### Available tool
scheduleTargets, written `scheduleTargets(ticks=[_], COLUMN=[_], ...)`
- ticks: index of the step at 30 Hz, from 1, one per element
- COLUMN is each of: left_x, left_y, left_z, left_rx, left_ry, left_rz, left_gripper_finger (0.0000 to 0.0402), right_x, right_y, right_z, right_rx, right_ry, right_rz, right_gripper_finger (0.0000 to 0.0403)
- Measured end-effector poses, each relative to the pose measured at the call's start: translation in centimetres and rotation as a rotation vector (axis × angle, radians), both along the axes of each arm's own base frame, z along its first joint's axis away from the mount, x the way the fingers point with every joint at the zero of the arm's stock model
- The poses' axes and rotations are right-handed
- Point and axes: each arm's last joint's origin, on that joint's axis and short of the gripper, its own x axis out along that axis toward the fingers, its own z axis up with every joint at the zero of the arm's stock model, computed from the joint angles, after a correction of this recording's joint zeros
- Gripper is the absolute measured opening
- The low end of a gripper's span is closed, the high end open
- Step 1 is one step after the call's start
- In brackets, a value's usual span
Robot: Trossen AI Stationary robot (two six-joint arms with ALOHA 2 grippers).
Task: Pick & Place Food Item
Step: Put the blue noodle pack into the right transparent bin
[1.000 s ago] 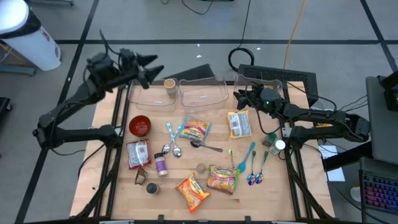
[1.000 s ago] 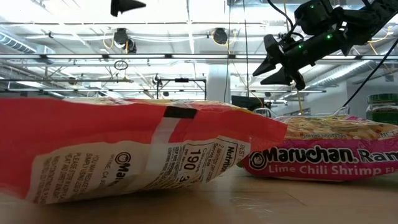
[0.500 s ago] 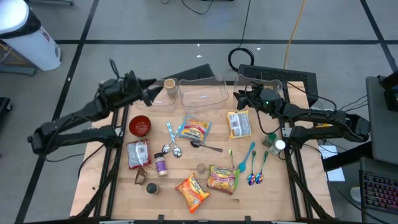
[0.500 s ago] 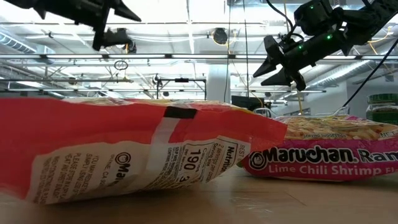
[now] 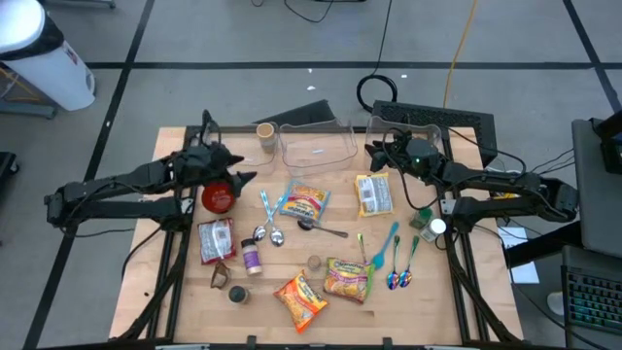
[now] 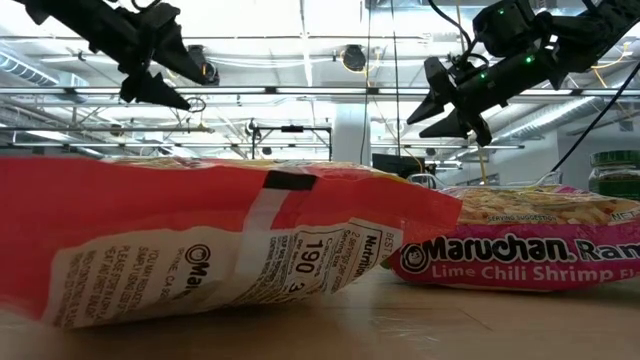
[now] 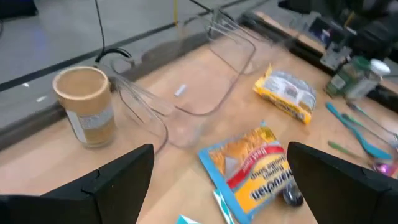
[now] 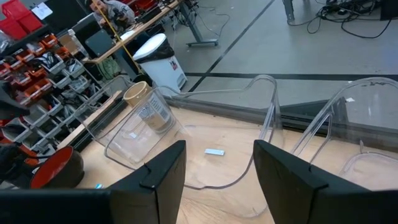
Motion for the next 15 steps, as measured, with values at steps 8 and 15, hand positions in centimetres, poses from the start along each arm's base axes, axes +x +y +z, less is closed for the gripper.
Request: scheduleTargets(ticks=[8,15], left_x=[0.5,2.4], left_y=[-1.1,-1.1], left_z=[-0.5,-2.1], left_rx=[-0.023,-0.084], left_ry=[0.040,0.118], left_rz=[-0.067,-0.077], left_gripper_finger=[0.0376,0.0376], right_x=[0.3,0.6], right_y=[0.6,1.4], right_z=[-0.1,-0.3], right_rx=[0.002,-0.013], right_ry=[0.009,0.049], right_rz=[0.032,0.077], right_gripper_finger=[0.0183,0.0183])
